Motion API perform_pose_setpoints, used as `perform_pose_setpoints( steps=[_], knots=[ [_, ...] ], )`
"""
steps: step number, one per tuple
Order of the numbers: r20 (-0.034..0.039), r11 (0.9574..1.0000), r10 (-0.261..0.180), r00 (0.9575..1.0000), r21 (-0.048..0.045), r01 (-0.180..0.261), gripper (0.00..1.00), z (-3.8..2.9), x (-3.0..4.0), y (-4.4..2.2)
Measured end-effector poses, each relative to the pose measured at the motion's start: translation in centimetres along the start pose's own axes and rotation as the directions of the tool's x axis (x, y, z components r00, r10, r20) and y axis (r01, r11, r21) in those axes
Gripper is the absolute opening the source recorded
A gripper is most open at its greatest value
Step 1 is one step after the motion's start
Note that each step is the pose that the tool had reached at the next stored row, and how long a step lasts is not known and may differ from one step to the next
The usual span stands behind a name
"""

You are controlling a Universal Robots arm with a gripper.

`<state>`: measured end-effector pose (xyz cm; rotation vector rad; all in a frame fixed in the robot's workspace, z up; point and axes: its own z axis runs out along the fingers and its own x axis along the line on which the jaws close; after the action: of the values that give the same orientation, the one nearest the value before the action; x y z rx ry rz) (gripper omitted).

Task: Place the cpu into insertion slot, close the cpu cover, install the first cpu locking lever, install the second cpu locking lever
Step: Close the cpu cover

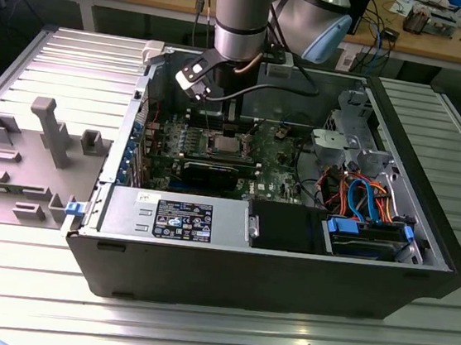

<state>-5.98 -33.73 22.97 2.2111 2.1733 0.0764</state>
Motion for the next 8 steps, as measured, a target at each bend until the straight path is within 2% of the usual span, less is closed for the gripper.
perform_pose_setpoints(
  steps=[8],
  knots=[
    [0.0, 1.0, 0.0, 1.0, 0.0, 0.0, 0.11, -0.22, 0.0, 0.01]
  ],
)
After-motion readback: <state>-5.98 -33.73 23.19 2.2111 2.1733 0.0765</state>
